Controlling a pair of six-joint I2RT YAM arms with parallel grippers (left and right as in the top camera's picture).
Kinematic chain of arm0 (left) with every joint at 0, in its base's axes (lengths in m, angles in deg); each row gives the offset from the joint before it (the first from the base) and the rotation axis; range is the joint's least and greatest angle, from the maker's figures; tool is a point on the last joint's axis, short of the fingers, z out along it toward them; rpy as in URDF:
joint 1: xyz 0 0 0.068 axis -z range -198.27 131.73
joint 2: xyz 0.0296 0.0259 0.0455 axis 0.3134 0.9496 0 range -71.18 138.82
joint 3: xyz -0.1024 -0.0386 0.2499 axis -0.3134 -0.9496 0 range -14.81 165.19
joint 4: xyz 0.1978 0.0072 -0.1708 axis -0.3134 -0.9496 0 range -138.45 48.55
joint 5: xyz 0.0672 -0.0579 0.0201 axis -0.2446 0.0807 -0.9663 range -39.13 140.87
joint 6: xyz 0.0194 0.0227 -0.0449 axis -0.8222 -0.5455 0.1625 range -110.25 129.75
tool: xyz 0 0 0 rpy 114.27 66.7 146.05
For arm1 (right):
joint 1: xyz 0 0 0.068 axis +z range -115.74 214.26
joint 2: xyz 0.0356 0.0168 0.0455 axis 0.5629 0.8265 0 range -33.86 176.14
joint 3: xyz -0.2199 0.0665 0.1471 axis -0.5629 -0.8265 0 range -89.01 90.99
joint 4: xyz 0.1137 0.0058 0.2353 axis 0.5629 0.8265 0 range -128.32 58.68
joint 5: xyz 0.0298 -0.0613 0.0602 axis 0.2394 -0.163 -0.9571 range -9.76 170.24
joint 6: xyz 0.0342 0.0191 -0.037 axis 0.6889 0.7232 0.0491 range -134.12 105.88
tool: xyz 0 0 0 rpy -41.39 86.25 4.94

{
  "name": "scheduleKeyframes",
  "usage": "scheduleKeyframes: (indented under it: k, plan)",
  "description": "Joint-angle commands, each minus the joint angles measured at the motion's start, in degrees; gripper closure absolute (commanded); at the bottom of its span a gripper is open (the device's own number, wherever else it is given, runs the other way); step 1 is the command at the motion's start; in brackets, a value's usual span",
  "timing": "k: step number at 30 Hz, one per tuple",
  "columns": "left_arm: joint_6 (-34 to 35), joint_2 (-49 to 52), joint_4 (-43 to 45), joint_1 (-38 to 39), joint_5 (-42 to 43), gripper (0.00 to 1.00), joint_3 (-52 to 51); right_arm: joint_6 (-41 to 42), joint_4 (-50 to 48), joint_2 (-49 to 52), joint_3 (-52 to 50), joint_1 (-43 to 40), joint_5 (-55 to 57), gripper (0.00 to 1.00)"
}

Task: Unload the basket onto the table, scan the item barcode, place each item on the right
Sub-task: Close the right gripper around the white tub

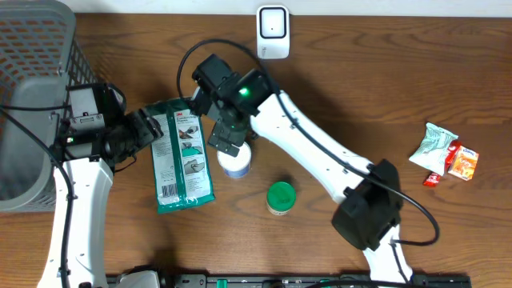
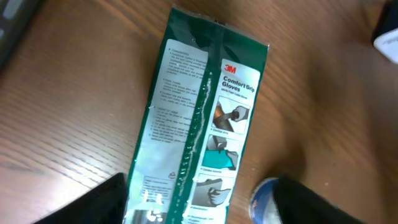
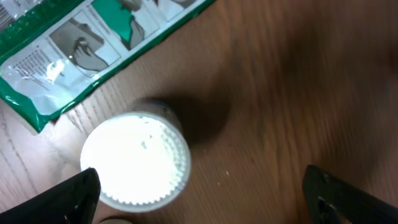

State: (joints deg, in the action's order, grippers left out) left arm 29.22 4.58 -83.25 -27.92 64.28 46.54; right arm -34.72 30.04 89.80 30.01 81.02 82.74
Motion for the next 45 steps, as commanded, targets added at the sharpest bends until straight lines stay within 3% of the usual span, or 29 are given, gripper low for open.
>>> scheduleKeyframes:
  k: [1,9,30,45]
  plan:
    - [-0.3,-0.9,-0.2,-0.2,0.0,0.20,0.4,-1.3,0.0,-0.2,0.2,1.7,0.4,0.01]
    - [-0.3,-0.9,-0.2,-0.2,0.0,0.12,0.4,-1.3,2.0,4.8,0.2,1.9,-2.1,0.01]
    - [-0.3,-0.9,-0.8,-0.2,0.0,0.12,0.4,-4.9,5.0,9.7,0.5,2.3,-3.2,0.01]
    - [-0.3,-0.9,-0.8,-0.2,0.0,0.11,0.4,-6.8,2.6,9.7,7.6,1.4,-2.8,0.01]
